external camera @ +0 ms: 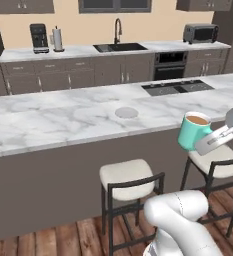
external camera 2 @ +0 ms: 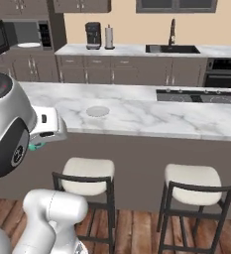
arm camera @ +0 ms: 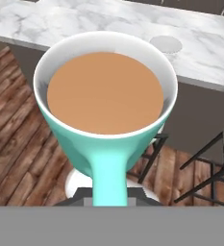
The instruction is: Pick the cup of tea, navigate to the dining table, and place it on the saucer.
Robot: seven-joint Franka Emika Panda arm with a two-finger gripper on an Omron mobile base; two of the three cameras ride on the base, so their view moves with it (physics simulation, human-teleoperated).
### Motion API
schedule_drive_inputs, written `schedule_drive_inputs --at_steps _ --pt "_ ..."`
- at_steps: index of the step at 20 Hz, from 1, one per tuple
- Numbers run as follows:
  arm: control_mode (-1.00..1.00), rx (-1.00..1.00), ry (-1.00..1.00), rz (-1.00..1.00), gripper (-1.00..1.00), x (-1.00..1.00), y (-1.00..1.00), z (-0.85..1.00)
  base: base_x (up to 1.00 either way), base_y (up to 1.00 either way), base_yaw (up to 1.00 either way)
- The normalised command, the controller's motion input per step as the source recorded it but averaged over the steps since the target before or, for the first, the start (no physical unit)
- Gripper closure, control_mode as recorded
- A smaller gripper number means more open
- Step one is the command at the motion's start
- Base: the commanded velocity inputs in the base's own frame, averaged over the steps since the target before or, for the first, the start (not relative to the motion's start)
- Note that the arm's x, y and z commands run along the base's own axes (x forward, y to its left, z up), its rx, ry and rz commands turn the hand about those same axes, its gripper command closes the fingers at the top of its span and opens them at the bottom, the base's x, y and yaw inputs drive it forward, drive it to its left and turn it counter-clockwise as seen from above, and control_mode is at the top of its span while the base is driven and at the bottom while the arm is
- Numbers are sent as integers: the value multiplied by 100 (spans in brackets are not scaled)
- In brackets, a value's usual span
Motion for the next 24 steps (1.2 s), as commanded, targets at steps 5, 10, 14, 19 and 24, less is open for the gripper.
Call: schedule_drive_inputs --at_steps 5,10,14,19,24 --pt "100 0 0 0 100 0 0 0 13 -46 -2" --pt "100 0 0 0 100 0 0 0 18 -17 -6" --pt "100 0 0 0 100 0 0 0 31 0 0" --pt "100 0 0 0 100 0 0 0 99 0 0" --pt "100 0 0 0 100 0 0 0 76 -8 1"
